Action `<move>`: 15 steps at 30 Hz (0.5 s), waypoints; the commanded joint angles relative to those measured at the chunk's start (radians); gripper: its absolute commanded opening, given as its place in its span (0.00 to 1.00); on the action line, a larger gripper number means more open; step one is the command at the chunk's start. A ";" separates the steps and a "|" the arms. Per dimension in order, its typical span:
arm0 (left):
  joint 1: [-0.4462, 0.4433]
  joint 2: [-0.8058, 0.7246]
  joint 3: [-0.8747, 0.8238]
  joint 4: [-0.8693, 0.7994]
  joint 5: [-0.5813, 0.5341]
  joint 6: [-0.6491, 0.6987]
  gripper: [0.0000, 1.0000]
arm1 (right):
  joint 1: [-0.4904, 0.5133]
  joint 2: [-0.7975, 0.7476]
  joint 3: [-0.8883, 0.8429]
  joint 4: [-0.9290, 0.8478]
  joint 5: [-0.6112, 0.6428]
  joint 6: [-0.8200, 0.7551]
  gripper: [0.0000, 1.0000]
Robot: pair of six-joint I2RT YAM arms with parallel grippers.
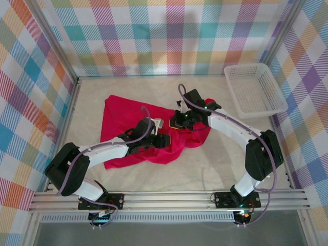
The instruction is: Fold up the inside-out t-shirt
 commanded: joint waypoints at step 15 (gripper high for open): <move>-0.012 -0.017 0.152 -0.189 -0.148 0.018 0.00 | -0.011 -0.039 -0.013 0.009 0.017 -0.014 0.00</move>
